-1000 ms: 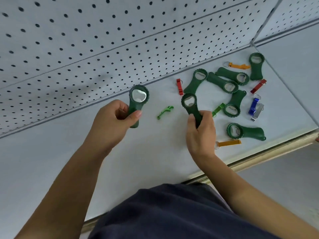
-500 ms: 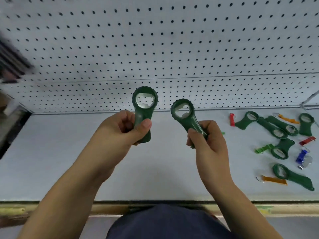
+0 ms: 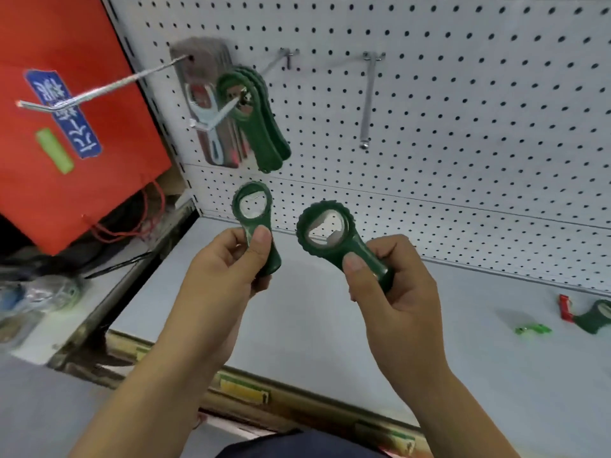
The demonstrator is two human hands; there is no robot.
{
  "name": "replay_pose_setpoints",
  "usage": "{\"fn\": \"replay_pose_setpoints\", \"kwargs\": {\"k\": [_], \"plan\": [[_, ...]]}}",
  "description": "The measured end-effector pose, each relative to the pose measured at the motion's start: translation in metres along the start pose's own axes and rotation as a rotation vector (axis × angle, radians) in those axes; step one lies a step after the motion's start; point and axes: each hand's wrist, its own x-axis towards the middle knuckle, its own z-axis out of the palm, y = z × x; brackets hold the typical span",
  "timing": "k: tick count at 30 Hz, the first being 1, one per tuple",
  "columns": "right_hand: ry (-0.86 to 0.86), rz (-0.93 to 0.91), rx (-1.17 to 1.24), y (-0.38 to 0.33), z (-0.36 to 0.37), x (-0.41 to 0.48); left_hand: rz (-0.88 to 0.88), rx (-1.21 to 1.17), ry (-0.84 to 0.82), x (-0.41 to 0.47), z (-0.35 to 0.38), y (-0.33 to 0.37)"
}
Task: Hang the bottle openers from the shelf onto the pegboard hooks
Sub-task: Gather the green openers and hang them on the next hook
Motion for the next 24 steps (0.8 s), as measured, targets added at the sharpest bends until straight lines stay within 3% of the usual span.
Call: {"fn": "replay_pose_setpoints", "kwargs": {"k": [7,15,24], "plan": [[0.051,-0.156,0.028,-0.031,0.062,0.005,0.041,-0.047,0.142,0.01,-0.044,0.01],[0.179,-0.209,0.056,-0.068,0.101,0.016,0.053,-0.094,0.064,0.017,-0.08,0.01],[0.274,0.016,-0.113,-0.067,0.117,0.026,0.036,-0.017,-0.064,0.015,-0.091,0.01]]}}
